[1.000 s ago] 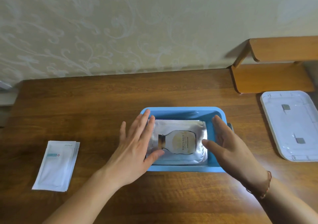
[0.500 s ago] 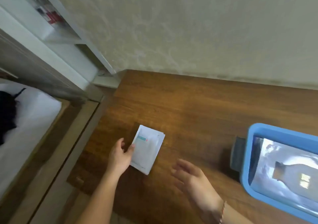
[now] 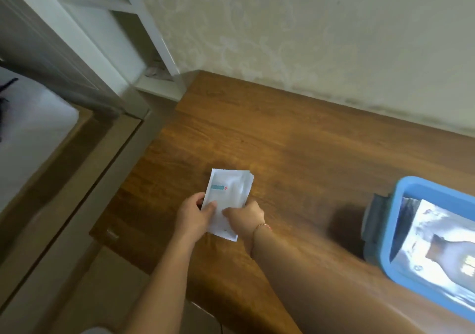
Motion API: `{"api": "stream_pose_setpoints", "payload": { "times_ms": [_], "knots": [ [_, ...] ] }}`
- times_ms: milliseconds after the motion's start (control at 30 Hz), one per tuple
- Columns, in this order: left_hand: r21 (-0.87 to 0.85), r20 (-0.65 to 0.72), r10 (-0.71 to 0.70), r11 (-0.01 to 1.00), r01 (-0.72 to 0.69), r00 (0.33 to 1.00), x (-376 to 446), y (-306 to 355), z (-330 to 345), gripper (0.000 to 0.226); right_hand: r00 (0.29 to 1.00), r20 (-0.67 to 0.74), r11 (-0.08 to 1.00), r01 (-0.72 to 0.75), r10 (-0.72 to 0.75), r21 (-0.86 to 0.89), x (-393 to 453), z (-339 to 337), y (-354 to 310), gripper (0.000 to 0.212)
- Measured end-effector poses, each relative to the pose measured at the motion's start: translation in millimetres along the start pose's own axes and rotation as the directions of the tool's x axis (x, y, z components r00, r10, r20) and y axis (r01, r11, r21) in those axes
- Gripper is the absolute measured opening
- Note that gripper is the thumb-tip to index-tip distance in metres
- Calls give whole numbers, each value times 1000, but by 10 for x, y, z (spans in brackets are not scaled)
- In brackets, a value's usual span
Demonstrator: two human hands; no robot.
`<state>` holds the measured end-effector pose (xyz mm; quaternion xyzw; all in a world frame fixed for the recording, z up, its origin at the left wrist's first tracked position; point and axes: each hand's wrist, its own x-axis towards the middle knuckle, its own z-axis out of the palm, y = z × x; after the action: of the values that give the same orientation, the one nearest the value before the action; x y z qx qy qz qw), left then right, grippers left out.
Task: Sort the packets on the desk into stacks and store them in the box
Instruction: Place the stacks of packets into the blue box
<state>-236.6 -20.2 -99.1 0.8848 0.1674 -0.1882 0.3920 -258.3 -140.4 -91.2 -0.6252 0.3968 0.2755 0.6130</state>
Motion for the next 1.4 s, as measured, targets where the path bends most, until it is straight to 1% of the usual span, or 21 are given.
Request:
{"api": "stream_pose_setpoints", "payload": {
  "times_ms": [67,167,267,367,433,467,533,567,600,667,733,767,833,900,967,1033,1133,1200,1300,1333,1400],
  "knots": [
    [-73,22,-32,997,34,999,-114,-26,52,27,995,-5,994,101,-101,-44,-133,-31,73,55],
    [-195,43,-89,976,96,995,-364,-55,184,27,975,23,975,222,-222,-16,-333,-207,171,37],
    [-408,163,-164,887,218,973,-648,20,226,25,949,120,954,298,-293,-29,-478,-572,268,38],
    [-627,310,-84,730,270,947,-898,297,197,29,892,274,909,401,-360,-110,-713,-1118,322,40],
    [-678,430,-12,656,331,903,-1070,562,170,37,851,347,863,472,-394,-178,-932,-1520,347,40],
    [-663,495,36,662,350,868,-1162,712,170,46,845,359,860,479,-397,-177,-1058,-1728,361,40],
    [-584,574,135,759,288,808,-1329,1014,242,70,858,324,888,450,-399,-98,-1325,-2160,405,39],
    [-563,586,191,795,227,787,-1417,1163,324,67,866,297,905,426,-402,-17,-1456,-2377,444,39],
    [-574,581,247,800,176,776,-1513,1301,424,57,876,253,912,399,-410,95,-1569,-2583,510,40],
    [-619,539,318,777,111,780,-1740,1576,722,47,902,63,858,382,-427,344,-1735,-2927,660,38],
    [-658,460,369,752,32,808,-1978,1766,1066,59,892,-210,719,448,-400,531,-1785,-3113,834,31],
    [-642,414,414,764,-63,811,-2081,1815,1232,61,866,-342,663,499,-364,559,-1772,-3158,906,31],
    [-487,303,535,799,-354,789,-2179,1833,1495,59,790,-543,657,573,-285,489,-1683,-3220,1004,37],
    [-248,238,664,747,-617,709,-2145,1802,1634,59,735,-618,716,588,-278,377,-1553,-3284,1057,35],
    [39,236,727,656,-754,645,-2058,1740,1693,61,738,-593,780,562,-323,275,-1421,-3338,1087,34],
    [275,234,792,502,-820,564,-1969,1689,1734,64,738,-561,843,523,-376,124,-1316,-3337,1116,42],
    [344,277,873,301,-890,402,-1940,1734,1827,54,720,-549,875,482,-425,-45,-1235,-3258,1144,56],
    [387,420,840,176,-905,343,-1897,1772,1919,54,712,-545,881,458,-443,-118,-1226,-3262,1144,61],
    [478,560,738,84,-874,377,-1822,1776,2002,61,719,-526,891,361,-455,-277,-1287,-3326,1119,76],
    [496,575,717,76,-865,393,-1801,1770,2013,61,691,-539,871,308,-481,-383,-1299,-3349,1132,78],
    [528,591,692,57,-848,415,-1774,1765,2025,63,562,-504,705,218,-656,-675,-1270,-3390,1166,71]
  ]
}}
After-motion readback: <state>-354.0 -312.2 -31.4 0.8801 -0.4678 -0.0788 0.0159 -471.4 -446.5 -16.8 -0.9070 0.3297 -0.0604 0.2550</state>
